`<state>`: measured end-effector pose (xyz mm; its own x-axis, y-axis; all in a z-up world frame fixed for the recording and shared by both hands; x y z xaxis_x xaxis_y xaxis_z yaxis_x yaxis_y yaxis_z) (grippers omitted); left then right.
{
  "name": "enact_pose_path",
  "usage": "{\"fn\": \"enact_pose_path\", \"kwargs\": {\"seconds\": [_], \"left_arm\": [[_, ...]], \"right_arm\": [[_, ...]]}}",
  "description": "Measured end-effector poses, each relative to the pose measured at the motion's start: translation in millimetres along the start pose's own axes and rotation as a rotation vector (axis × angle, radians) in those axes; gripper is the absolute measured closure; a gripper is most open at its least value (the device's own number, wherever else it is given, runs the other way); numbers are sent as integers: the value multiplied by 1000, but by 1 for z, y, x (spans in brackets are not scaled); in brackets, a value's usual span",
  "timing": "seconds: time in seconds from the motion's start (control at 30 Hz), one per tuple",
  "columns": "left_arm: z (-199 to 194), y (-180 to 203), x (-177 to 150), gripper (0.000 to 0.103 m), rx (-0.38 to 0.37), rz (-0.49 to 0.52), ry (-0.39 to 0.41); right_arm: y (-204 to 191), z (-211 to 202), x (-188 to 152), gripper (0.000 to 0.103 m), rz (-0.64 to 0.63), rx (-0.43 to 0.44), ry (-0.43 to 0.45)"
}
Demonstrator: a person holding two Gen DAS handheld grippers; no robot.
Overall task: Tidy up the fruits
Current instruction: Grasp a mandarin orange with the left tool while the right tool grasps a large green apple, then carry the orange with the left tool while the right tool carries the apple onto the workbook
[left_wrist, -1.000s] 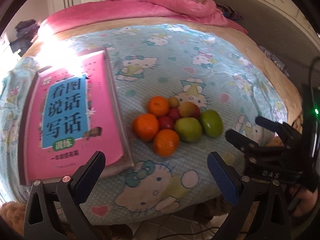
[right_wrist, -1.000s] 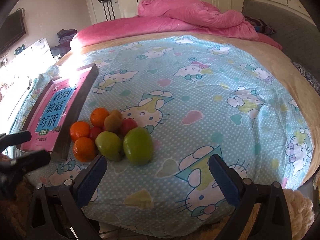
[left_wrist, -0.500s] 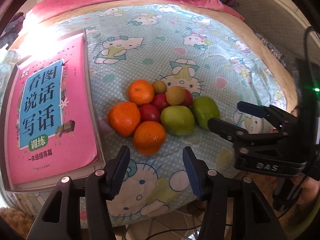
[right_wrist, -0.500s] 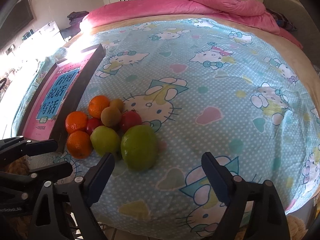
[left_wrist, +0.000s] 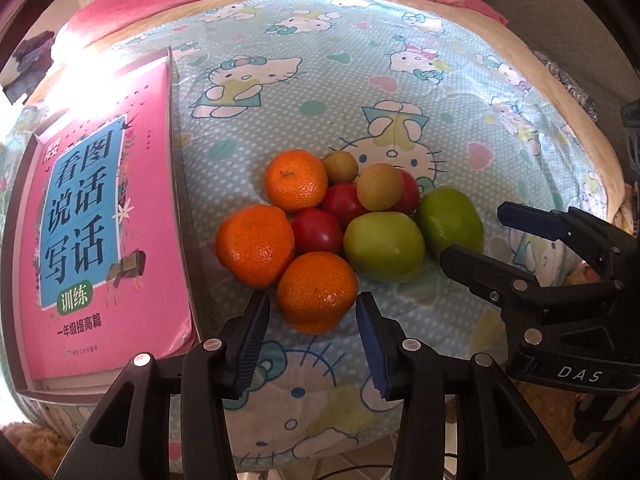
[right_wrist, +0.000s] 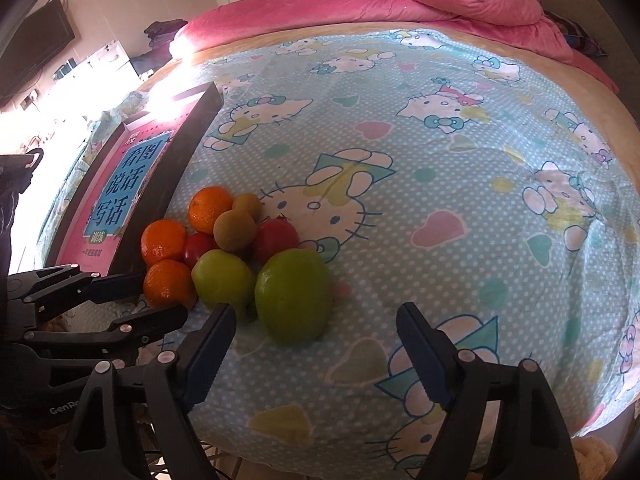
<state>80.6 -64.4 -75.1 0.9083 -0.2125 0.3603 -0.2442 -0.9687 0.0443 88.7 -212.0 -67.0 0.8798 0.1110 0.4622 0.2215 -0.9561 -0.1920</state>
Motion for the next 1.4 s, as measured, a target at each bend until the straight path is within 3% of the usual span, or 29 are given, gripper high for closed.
{"fn": "enact_pose_path", "kwargs": {"seconds": [0.17, 0.27, 0.5, 0.77, 1.0, 1.4], "left_arm": [[5, 2, 2, 57, -1, 7, -3], [7, 4, 4, 57, -5, 11, -6], [10, 6, 7, 60, -8, 10, 7], [2, -1, 2, 61, -65, -18, 36], [-19, -6, -2, 61, -96, -28, 80], [-66, -45, -12, 61, -81, -127, 163]], "right_arm": [[-1, 8, 4, 36, -20, -6, -23], [-1, 13, 4, 46, -14, 29, -42], [-4, 22, 6, 60, -10, 64, -53], [-7, 15, 3, 61, -24, 70, -11], [3, -1, 6, 61, 37, 111, 58], [-22, -29, 8, 60, -16, 180, 189]]}}
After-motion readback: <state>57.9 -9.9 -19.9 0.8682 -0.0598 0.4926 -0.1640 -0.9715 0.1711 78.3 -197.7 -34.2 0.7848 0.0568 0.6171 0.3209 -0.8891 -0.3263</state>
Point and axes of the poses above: each gripper's, at about its wrist camera, not at the fingertips, and z roughly the way its jaws point, y to its right, x to its top, the point moved 2 cm from there along z, roughly the way its jaws point, and after that the axes turned 3 degrees about z, right-handed, at the moved point
